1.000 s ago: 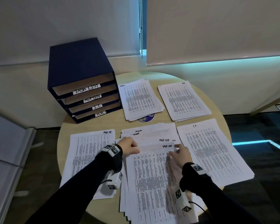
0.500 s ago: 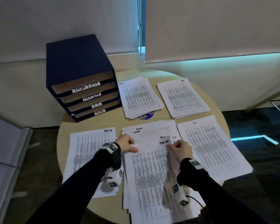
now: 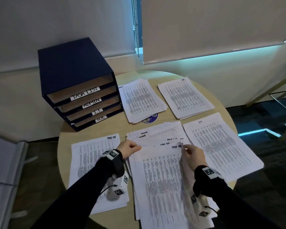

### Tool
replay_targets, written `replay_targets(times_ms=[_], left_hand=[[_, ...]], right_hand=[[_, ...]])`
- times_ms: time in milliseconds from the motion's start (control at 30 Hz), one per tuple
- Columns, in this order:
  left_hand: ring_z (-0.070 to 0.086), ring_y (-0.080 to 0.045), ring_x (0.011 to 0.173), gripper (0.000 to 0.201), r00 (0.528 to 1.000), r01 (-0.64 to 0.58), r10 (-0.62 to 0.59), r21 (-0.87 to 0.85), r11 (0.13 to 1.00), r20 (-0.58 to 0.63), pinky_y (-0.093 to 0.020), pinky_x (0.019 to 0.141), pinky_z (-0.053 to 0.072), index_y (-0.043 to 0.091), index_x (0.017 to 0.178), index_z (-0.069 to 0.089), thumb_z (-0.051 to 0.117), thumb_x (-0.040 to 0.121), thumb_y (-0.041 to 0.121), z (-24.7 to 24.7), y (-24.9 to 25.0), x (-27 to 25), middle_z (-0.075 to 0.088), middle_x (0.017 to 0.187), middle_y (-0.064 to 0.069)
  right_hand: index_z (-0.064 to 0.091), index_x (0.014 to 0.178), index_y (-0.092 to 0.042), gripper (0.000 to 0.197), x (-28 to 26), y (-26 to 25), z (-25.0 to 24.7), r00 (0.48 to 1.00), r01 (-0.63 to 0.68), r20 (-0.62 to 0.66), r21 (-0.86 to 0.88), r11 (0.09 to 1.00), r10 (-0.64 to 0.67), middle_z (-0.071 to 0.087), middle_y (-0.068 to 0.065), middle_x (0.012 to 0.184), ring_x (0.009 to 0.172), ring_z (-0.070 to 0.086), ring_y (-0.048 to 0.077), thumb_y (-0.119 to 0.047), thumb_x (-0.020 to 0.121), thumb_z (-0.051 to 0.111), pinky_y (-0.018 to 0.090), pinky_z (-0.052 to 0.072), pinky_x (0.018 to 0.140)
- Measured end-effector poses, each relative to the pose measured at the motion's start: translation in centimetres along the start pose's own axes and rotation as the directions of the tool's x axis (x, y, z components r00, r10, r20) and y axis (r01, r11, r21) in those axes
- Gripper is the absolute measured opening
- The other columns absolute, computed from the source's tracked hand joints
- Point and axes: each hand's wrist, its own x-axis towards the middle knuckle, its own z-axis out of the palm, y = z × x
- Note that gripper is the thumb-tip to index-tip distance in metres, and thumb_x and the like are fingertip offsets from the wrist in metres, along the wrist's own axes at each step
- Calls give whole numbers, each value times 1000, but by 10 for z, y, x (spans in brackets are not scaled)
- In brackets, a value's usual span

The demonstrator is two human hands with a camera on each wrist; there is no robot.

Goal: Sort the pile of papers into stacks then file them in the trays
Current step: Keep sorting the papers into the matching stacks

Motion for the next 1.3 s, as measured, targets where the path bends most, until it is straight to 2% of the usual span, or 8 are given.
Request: replay_targets(times_ms=[133, 367, 500, 600, 700, 933, 1100, 1300], left_hand=[[54, -14, 83, 15, 999, 19, -19, 1, 1000, -29, -19, 66, 37, 12, 96, 65, 52, 98, 17, 5, -2, 6, 59, 87, -1], [61, -23, 97, 23, 999, -46, 46, -37, 998, -10, -26, 85, 45, 21, 90, 68, 50, 95, 7, 15, 15, 5, 67, 100, -8], [54, -17, 107, 27, 995, -85, 91, 134, 987, -46, -23, 88, 39, 15, 99, 68, 43, 96, 3, 21, 27, 2, 54, 115, -3], [50, -9, 114, 34, 985, -64, 96, 213, 975, -143, -25, 99, 41, 14, 116, 58, 36, 96, -3, 27, 28, 4, 42, 124, 4], [58, -17, 103, 25, 977, -20, 93, 352, 936, -192, -36, 94, 49, 20, 116, 52, 48, 94, 9, 30, 28, 5, 43, 121, 6], [42, -14, 92, 18, 949, -11, 188, 566, 825, -255, -30, 83, 41, 20, 85, 54, 68, 84, 31, 23, 35, 1, 43, 97, 5], [46, -15, 93, 20, 941, -123, 281, 582, 804, -190, -28, 83, 37, 19, 81, 54, 64, 88, 34, 15, 31, -6, 46, 93, 6], [56, -9, 92, 15, 956, -268, 292, 345, 900, -20, -27, 89, 47, 20, 102, 73, 61, 93, 21, 17, 22, -20, 64, 99, 5]], right_hand=[[54, 66, -25, 31, -10, 9, -5, 987, 76, 130, 147, 986, -95, 60, -4, 66, 67, 56, 17, -4, 87, 64, 10, 38, 59], [64, 74, -14, 11, -7, 5, -2, 974, -7, 224, 234, 972, -47, 59, 0, 111, 106, 52, 15, -9, 81, 70, 35, 37, 99], [57, 62, -14, 23, -5, 8, -3, 982, -66, 186, 269, 961, 15, 57, 1, 66, 64, 50, 16, -5, 79, 70, 29, 41, 68], [55, 58, -15, 29, -8, 10, -7, 983, -66, 184, 261, 963, 18, 57, -8, 58, 56, 52, 1, 0, 81, 67, 11, 39, 59], [56, 60, -15, 28, -8, 14, -7, 985, -64, 174, 285, 956, 14, 62, -9, 60, 59, 58, -1, 1, 81, 66, 15, 42, 63], [49, 102, -14, 35, -6, 13, -8, 976, -170, 193, 367, 915, 104, 57, 7, 83, 72, 54, 19, -1, 77, 71, 23, 42, 62], [60, 79, 0, 12, -1, 13, -6, 965, -71, 262, 229, 971, 8, 62, 20, 85, 73, 53, 19, -9, 82, 68, 32, 44, 68], [68, 87, -5, 12, -1, 14, -3, 968, -78, 251, 322, 943, -5, 53, -2, 116, 108, 50, 16, -5, 76, 70, 32, 37, 95]])
